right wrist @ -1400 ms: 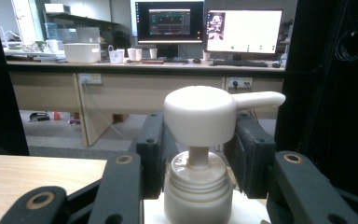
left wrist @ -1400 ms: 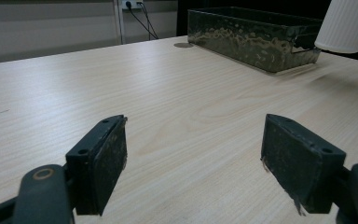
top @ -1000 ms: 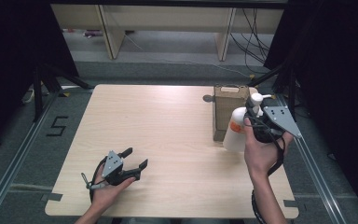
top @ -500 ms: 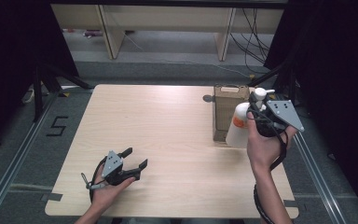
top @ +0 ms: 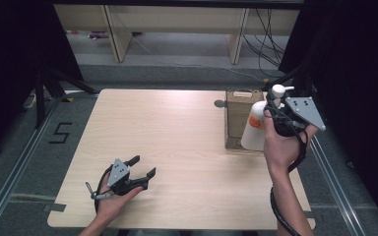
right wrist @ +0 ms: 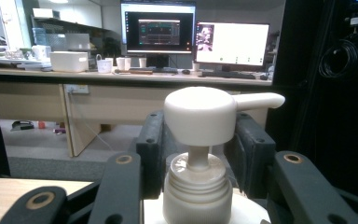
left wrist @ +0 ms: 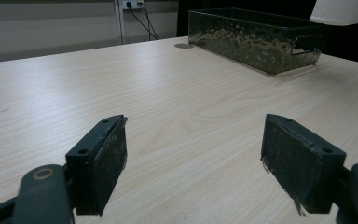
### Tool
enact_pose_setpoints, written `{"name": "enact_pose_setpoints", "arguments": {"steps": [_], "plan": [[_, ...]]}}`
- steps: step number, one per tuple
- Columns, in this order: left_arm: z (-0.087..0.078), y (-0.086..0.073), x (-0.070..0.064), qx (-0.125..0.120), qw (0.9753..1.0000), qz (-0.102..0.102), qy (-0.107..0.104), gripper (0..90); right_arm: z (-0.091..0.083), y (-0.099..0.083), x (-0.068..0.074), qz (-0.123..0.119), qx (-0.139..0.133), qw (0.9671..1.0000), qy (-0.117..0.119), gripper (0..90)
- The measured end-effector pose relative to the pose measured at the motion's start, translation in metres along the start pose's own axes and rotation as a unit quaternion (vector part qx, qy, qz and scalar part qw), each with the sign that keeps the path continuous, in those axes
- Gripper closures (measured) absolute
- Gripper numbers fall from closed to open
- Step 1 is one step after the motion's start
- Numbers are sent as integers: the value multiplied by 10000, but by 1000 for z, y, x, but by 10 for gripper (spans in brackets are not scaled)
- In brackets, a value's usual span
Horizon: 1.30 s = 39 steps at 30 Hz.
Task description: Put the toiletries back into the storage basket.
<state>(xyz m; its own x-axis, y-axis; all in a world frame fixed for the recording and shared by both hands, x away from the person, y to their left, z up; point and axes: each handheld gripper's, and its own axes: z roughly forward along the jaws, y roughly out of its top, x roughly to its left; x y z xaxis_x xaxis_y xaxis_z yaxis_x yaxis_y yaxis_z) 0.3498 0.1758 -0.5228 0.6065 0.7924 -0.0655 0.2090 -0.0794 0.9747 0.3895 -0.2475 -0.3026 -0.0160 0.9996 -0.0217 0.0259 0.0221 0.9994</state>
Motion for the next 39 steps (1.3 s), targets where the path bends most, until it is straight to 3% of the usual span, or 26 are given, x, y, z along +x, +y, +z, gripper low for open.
{"name": "enact_pose_setpoints", "arguments": {"steps": [19,20,39], "plan": [[0,0,0,3,10000,-6,-2,217,13,12,-9,-46,-43,9999,-124,607],[0,0,0,6,10000,-3,-1,217,14,12,-8,50,-5,9999,-113,607],[0,0,0,1,10000,9,-1,217,29,20,-12,-83,-31,9998,-199,606]]}}
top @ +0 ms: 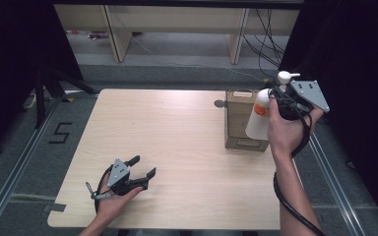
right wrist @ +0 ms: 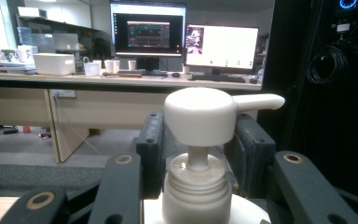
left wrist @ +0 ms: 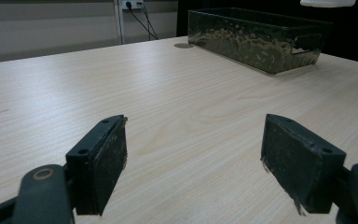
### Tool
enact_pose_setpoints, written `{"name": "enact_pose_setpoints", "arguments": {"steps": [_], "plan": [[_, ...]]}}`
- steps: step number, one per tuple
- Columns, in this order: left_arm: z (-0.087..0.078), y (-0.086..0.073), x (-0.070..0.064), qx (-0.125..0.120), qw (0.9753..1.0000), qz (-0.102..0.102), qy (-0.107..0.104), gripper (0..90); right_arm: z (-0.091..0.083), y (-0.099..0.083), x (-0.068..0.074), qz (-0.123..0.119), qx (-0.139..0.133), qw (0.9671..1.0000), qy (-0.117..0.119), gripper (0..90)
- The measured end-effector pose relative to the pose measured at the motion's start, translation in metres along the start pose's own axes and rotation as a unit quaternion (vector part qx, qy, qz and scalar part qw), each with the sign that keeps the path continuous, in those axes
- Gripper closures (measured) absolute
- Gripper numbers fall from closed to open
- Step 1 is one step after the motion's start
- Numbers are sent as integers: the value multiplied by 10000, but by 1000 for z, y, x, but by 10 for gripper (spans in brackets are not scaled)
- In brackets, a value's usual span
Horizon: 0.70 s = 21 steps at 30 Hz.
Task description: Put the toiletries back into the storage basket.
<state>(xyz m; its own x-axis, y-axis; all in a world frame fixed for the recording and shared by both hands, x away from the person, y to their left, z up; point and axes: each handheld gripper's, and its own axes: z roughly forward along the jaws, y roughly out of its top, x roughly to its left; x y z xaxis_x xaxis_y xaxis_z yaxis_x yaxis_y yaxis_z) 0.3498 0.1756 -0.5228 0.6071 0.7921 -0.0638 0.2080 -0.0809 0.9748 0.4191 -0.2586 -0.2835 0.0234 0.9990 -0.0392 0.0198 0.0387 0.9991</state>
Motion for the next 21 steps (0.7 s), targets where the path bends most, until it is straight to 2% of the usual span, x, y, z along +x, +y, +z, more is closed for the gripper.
{"name": "enact_pose_setpoints", "arguments": {"steps": [4,10,16,20,21], "plan": [[0,0,0,0,10000,-8,-4,217,3,0,1,66,45,10000,-21,606],[0,0,0,-2,10000,-12,-6,217,8,2,0,-20,31,10000,-45,606],[0,0,0,-1,10000,-4,-2,218,13,1,0,43,76,9999,-75,606],[0,0,0,2,10000,-8,-5,217,17,-1,-1,-13,109,9999,-111,606],[0,0,0,3,10000,-4,-5,217,18,-2,-1,44,138,9998,-104,606]]}}
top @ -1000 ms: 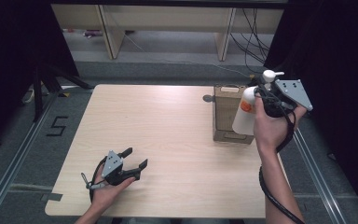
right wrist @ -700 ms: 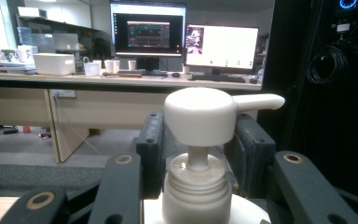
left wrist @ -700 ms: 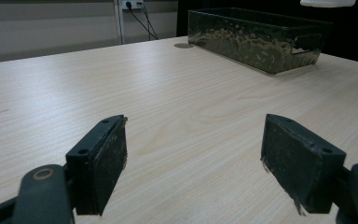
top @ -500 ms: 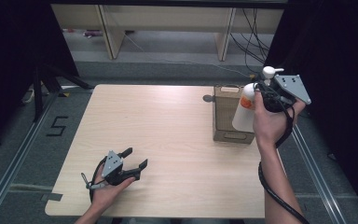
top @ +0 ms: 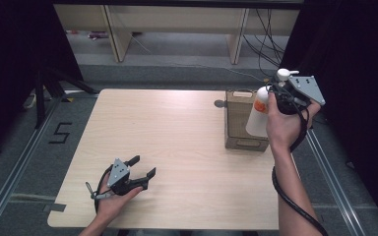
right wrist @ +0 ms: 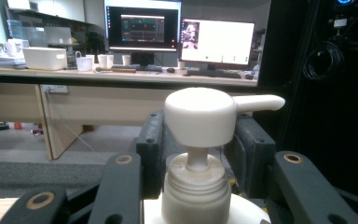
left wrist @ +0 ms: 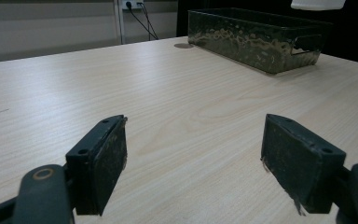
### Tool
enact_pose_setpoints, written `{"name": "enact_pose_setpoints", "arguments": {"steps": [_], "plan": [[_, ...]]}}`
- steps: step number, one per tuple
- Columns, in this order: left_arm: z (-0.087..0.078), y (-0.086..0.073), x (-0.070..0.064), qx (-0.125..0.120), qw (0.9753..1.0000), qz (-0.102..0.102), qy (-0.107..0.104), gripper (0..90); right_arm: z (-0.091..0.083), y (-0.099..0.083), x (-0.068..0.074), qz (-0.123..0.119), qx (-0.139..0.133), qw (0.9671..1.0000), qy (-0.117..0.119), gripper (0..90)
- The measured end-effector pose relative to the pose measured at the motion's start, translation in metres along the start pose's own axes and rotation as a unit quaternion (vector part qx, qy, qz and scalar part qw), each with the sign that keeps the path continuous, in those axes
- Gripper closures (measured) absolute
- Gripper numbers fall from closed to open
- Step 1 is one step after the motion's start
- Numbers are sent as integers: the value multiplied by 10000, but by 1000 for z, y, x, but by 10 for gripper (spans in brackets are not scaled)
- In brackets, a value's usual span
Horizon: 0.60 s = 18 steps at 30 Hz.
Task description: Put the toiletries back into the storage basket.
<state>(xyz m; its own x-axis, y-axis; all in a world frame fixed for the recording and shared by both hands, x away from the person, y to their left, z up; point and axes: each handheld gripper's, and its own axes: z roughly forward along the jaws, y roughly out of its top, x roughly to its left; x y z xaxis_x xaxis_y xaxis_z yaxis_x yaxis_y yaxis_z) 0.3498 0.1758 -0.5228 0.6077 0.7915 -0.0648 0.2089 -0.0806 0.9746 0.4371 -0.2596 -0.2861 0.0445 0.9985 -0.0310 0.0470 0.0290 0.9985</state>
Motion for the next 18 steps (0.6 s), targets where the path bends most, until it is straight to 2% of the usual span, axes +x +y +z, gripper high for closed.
{"name": "enact_pose_setpoints", "arguments": {"steps": [1,14,15,18], "plan": [[0,0,0,-1,10000,1,0,217,1,-1,-1,-53,-8,10000,-18,606],[0,0,0,-7,10000,-4,-5,218,12,-9,3,26,167,9998,-40,606],[0,0,0,-4,10000,-3,-5,218,13,-10,2,-71,153,9998,-65,606],[0,0,0,-4,10000,-14,-7,217,15,-12,3,-57,166,9998,-57,606]]}}
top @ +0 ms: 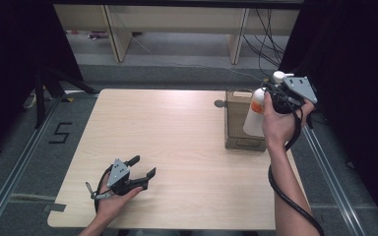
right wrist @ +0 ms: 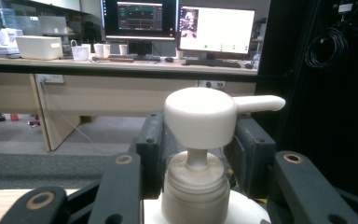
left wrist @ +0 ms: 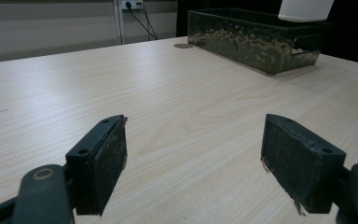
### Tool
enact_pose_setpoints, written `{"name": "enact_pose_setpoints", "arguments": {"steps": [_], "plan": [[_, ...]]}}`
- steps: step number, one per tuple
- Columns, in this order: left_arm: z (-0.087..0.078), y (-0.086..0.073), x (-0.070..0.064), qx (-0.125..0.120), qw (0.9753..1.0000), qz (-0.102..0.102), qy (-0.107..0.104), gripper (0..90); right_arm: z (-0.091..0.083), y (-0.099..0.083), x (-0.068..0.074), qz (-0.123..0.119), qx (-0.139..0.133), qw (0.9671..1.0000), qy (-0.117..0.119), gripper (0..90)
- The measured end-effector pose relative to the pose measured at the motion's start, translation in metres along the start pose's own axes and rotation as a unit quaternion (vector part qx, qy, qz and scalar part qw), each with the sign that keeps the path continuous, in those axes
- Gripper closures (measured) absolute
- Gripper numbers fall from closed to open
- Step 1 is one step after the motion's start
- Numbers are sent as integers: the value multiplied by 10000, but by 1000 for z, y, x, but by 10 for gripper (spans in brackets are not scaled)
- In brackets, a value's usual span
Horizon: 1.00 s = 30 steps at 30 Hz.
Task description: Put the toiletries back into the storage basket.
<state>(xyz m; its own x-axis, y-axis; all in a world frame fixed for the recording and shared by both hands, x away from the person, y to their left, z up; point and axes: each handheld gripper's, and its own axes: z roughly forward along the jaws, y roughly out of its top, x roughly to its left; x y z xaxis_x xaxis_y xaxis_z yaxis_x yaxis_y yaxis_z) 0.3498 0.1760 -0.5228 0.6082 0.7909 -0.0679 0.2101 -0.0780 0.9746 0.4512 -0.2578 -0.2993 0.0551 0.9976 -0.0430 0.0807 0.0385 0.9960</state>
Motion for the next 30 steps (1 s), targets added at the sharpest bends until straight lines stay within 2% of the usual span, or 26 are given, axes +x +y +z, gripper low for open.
{"name": "enact_pose_setpoints", "arguments": {"steps": [1,5,14,16,22,24,25,26,30], "plan": [[0,0,0,1,10000,1,-1,217,0,-1,1,70,32,10000,-22,606],[0,0,0,-1,10000,-2,-4,218,2,-3,0,9,48,10000,-15,606],[-1,0,0,43,10000,11,11,217,4,-8,1,52,98,9999,-23,606],[-1,0,0,42,10000,9,11,217,4,-10,1,-20,93,10000,-19,606],[-1,0,0,47,10000,17,11,217,4,-14,2,58,192,9998,-20,606],[-1,0,0,47,10000,15,9,217,4,-16,1,-23,165,9999,-17,606],[-1,0,0,43,10000,15,10,217,4,-18,3,99,209,9997,-37,606],[-1,0,0,43,10000,17,11,217,5,-19,1,10,192,9998,-26,606],[-1,0,0,43,10000,18,11,217,5,-23,1,38,226,9997,-21,606]]}}
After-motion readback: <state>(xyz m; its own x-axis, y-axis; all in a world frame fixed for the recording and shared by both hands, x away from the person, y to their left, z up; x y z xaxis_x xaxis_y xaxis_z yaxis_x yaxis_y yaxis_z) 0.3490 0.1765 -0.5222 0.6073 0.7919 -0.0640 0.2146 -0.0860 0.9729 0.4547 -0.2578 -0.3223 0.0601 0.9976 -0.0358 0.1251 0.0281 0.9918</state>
